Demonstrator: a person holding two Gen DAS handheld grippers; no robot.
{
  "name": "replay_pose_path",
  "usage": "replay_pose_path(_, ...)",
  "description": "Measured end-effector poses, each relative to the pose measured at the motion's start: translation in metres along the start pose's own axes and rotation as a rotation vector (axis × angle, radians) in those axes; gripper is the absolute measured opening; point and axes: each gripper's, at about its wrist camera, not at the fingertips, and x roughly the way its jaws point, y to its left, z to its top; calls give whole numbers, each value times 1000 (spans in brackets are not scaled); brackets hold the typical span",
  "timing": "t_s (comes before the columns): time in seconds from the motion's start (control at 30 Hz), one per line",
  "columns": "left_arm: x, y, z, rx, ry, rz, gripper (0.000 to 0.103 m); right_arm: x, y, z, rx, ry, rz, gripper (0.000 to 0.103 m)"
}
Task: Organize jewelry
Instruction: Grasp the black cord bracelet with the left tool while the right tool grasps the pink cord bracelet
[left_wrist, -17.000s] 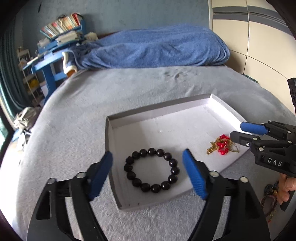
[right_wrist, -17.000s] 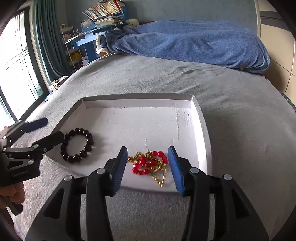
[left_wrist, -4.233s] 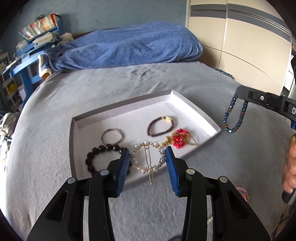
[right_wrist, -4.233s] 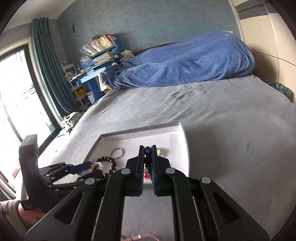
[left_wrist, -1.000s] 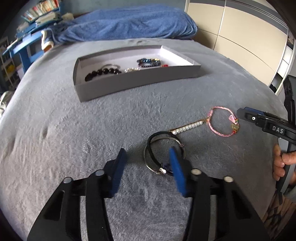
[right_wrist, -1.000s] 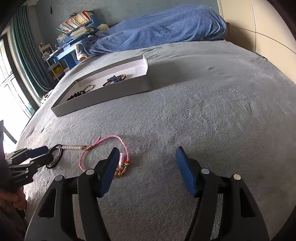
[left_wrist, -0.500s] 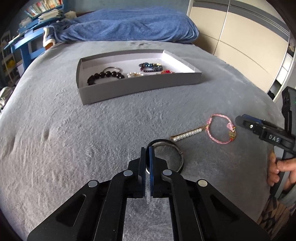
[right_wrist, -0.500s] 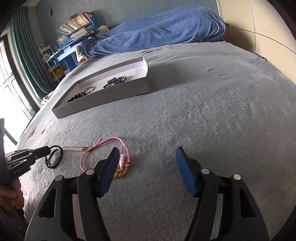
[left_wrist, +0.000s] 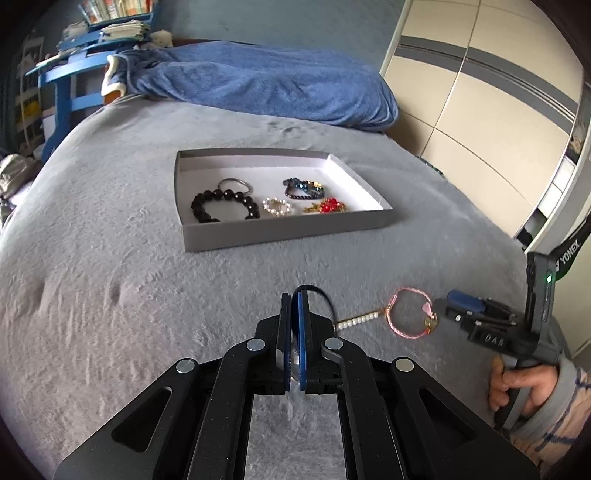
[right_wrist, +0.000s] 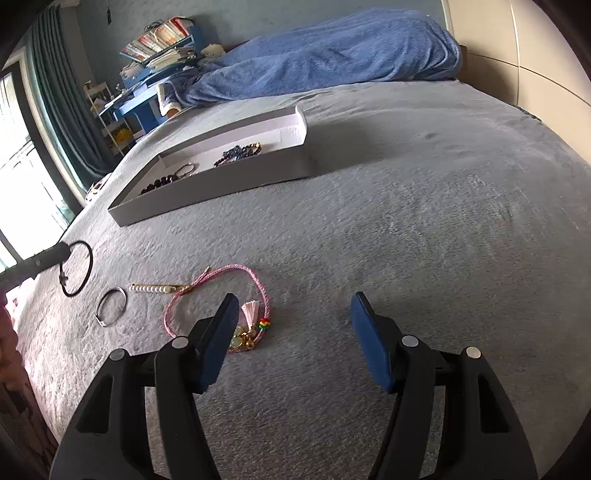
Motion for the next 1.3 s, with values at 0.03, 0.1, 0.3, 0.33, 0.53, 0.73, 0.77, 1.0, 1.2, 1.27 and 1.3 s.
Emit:
replay_pose_path(0.03,0,0,1,1,-1,0,4,1,1,0,-4,4,2,51)
replay_pose_path(0.1,0,-1,2,4,-2,2,4,5,4,-1,-15,24,7,24)
replay_pose_path(0.3,3,-3,4,12,-2,6,4,8,8,-1,-30,41,27,8)
replay_pose_path(0.33,4,-3,4,14,0,6,4,9,7,0,-27,43,27,9)
replay_pose_path(0.53,7,-4,2,24,7,12,4,12,9,5,-28,49,41,17)
replay_pose_path(0.73,11,-3,0,23,17,11,4,14,11,6,-34,53,42,18)
replay_pose_path(0.77,12,-3,-1,23,19,10,4,15,11,6,-37,55,41,18)
replay_pose_path(1.0,17,-9,3,32,20,-1,4,14,18,6,-70,48,59,5)
replay_pose_path(1.2,18,-13,16,46,3,-4,4,-3,18,21,-63,-19,73,5)
replay_pose_path(1.27,19,-14,21,50,-2,-3,4,-9,19,29,-68,-43,75,5)
replay_pose_path(1.3,20,-14,24,53,-7,-2,4,-11,18,33,-68,-52,77,5)
